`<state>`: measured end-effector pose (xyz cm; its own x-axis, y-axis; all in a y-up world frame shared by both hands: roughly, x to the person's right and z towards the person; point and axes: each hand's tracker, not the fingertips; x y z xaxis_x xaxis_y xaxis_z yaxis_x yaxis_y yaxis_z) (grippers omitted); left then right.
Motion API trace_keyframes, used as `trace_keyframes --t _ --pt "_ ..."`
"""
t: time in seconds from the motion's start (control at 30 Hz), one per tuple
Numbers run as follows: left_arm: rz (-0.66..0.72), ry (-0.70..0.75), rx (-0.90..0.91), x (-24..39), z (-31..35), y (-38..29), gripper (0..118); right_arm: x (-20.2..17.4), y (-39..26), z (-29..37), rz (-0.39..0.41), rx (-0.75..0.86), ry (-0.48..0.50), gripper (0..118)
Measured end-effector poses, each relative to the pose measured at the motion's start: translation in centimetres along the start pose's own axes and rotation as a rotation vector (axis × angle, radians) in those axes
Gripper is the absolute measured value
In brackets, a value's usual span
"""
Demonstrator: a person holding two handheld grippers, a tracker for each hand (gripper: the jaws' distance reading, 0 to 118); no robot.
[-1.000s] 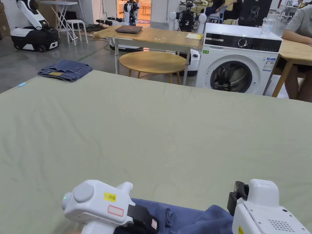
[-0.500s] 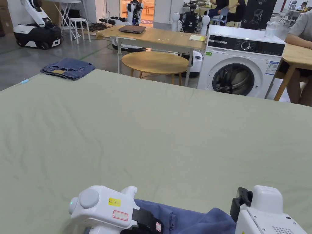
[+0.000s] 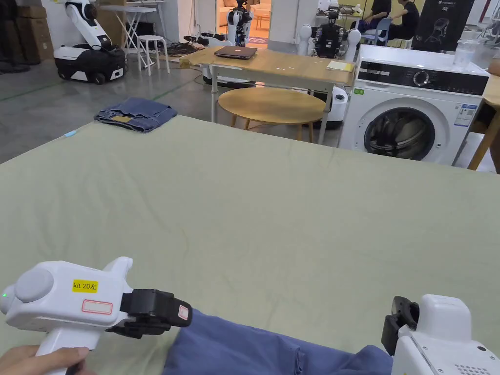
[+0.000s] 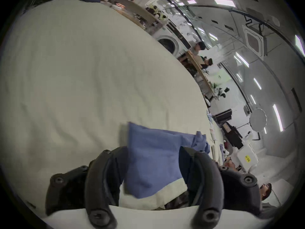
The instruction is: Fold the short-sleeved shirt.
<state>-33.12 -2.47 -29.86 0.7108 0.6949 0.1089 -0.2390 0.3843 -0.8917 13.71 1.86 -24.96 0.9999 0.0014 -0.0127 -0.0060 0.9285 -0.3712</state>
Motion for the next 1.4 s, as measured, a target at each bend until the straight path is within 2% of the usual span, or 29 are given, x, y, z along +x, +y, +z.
trace_keyframes --t 0.1,0.23,0.37,0.5,0.53,0.57,0.63,0.67,0.73,0.8,0.97,1.1,1.27,1.4 --pt "0.079 -0.025 -0.052 -2.3 -0.5 -1.2 66 -0.3 -0.1 -0.1 -0.001 -0.002 0.01 0" --pt "0.196 -0.129 -0.142 -4.9 -3.7 -3.3 66 -0.5 -0.3 -0.2 -0.005 -0.012 0.016 0" --pt "0.335 -0.371 -0.086 -6.7 -6.0 -4.2 66 -0.5 -0.6 -0.3 -0.009 -0.019 0.017 0" --pt "0.29 -0.425 -0.125 -6.5 -7.9 -3.8 64 -0.4 -0.6 -0.4 -0.015 -0.024 0.016 0" --pt "0.251 -0.416 -0.141 -6.2 -8.1 -3.5 63 -0.4 -0.6 -0.3 -0.015 -0.024 0.014 0" --pt "0.223 -0.391 -0.147 -6.0 -8.1 -3.4 54 -0.4 -0.6 -0.3 -0.014 -0.023 0.012 0" --pt "0.192 -0.27 -0.163 -6.2 -8.4 -3.1 14 -0.4 -0.5 -0.3 -0.015 -0.024 0.012 0" --pt "0.204 -0.24 -0.158 -6.3 -8.4 -3.2 9 -0.4 -0.5 -0.3 -0.016 -0.024 0.012 0" --pt "0.224 -0.321 -0.133 -6.3 -8.0 -3.5 7 -0.4 -0.5 -0.3 -0.016 -0.024 0.011 0" --pt "0.153 -0.26 -0.118 -5.6 -7.3 -3.5 6 -0.3 -0.5 -0.2 -0.016 -0.025 0.009 0" --pt "0.089 -0.246 -0.065 -3.5 -4.8 -2.6 6 -0.2 -0.5 -0.2 -0.008 -0.03 0.011 0" --pt "0.042 -0.162 -0.013 -2.1 -0.4 -1.1 6 -0.1 -0.2 -0.2 -0.005 -0.023 0.012 0" --pt "-0.073 0.092 0.034 2.1 6.0 0.1 6 -0.3 0.3 -0.1 -0.002 -0.009 0.025 0" --pt "-0.114 0.19 0.076 4.4 8.5 0.8 6 -0.5 0.6 0.0 -0.002 0.001 0.034 0"
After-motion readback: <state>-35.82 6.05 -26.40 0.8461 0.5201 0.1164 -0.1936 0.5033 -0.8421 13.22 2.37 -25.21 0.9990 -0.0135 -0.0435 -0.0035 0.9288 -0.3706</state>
